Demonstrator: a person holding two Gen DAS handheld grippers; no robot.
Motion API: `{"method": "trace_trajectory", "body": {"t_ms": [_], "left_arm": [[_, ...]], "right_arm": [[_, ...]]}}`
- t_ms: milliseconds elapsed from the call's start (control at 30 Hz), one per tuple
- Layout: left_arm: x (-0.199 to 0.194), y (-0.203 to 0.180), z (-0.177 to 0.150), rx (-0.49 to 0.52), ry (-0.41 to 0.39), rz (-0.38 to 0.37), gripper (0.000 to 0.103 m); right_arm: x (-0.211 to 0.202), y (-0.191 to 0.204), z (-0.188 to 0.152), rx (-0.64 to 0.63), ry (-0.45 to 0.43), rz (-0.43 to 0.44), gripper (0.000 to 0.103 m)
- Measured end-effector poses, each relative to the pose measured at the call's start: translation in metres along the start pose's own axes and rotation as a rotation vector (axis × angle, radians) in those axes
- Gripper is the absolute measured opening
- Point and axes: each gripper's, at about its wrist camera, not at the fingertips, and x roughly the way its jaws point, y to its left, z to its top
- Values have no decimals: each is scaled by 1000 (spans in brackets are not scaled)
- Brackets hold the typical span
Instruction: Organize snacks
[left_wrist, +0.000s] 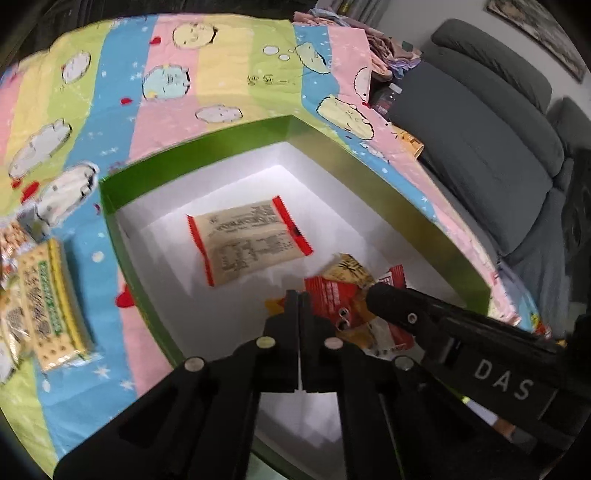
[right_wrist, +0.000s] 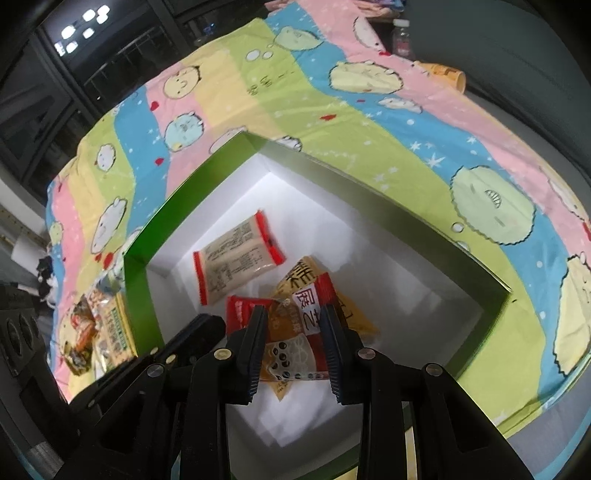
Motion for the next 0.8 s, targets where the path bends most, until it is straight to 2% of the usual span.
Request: {"method": "trace_trajectory", "body": {"t_ms": [67, 100, 133, 233, 300, 333, 467, 700, 800], "left_arm": [[-2, 1, -1, 14, -9, 28, 4], [-1, 5, -2, 10, -1, 95, 4], [0, 12, -1, -8, -5, 96, 4], [-4, 28, 2, -77, -1, -3, 4], [-4, 31, 3, -90, 3, -15, 4], [-4, 30, 3, -76, 4, 1, 4], [0, 22, 2, 7, -14, 145, 4], [5, 35, 11, -16, -18, 129, 4], [6, 39, 13, -24, -27, 132, 4]], "right_arm": [[0, 2, -2, -9, 3, -2, 31], [-1, 3, -3, -12, 0, -7, 31], [0, 3, -4, -11, 7, -7, 31], [3, 8, -5, -24, 17, 1, 31], [6, 11, -5, -30, 29, -6, 31], [7, 12, -5, -32, 41, -7, 31], [6, 15, -6, -42, 39, 15, 31], [14, 13, -5, -30, 36, -2, 31], [15, 15, -5, -36, 36, 23, 32]]}}
